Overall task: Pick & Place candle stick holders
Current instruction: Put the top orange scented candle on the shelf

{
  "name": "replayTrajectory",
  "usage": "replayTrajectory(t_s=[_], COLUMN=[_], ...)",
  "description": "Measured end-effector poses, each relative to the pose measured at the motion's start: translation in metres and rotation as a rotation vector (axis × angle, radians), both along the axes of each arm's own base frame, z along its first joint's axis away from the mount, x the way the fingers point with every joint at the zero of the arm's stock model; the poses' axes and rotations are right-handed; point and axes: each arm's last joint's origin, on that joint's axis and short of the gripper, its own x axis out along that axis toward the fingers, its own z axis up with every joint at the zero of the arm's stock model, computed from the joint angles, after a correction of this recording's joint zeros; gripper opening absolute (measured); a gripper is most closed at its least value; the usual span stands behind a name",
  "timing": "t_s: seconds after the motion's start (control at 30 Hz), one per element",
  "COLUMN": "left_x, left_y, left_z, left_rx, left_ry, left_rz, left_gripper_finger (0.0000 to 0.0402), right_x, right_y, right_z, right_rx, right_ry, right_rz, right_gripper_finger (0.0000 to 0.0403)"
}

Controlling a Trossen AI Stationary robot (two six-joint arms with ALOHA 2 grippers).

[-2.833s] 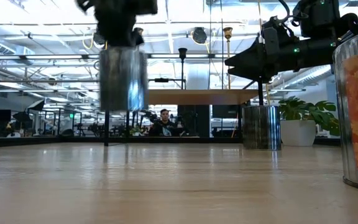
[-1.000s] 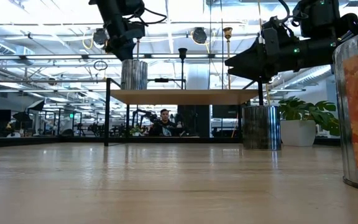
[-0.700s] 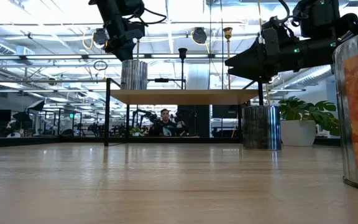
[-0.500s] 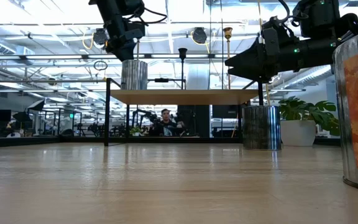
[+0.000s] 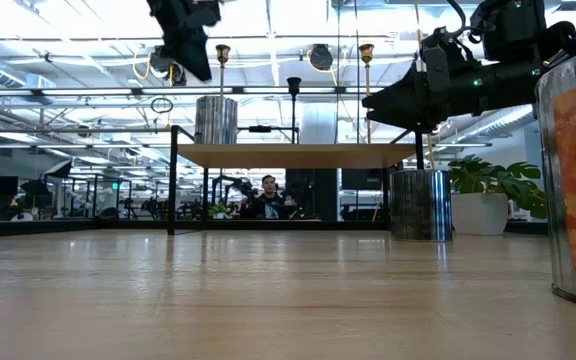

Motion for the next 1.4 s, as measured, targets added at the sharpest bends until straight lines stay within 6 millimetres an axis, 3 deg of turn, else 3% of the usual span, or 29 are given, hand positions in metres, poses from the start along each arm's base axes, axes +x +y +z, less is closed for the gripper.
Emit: replayTrajectory(t_s=[0.27,0.43,0.63,0.87,1.03,1.17,1.4], left_x=[-0.025,-0.036,-0.044,-0.040,-0.035,-0.032,-0.028], left_y=[-0.056,-0.087,-0.115,-0.137,-0.146,-0.151,-0.150], left_z=[0.028,0.024,-0.026,-0.104,-0.143,-0.159,-0.155], left_rx=[0.017,-0.001,0.026,0.037,0.010,-0.008,0.093], left_ry=[-0.075,-0.083,-0.058,-0.201,-0.294,-0.341,-0.380], left_rz=[-0.129,-0.223,-0.394,-0.519,-0.541,-0.620,-0.697], left_gripper_finger=[0.0104,0.0104,0.0104,0.0104,0.0104,0.0104,0.0104], right_x=[0.000,0.001,0.002,0.002,0.002,0.002,0.013], right_y=[0.000,0.006,0.011,0.011,0.011,0.013,0.038], right_z=[-0.004,-0.003,-0.001,-0.003,-0.002,-0.002,0.014], right_rx=[-0.023,-0.045,-0.053,-0.037,0.026,0.066,0.052], right_ry=[0.045,0.049,0.025,0.040,0.020,0.009,-0.033], right_rz=[0.008,0.124,0.167,0.168,0.165,0.185,0.384], right_gripper_finger=[0.0279,0.0279,0.0279,0.0279,0.0279,0.0279,0.0279])
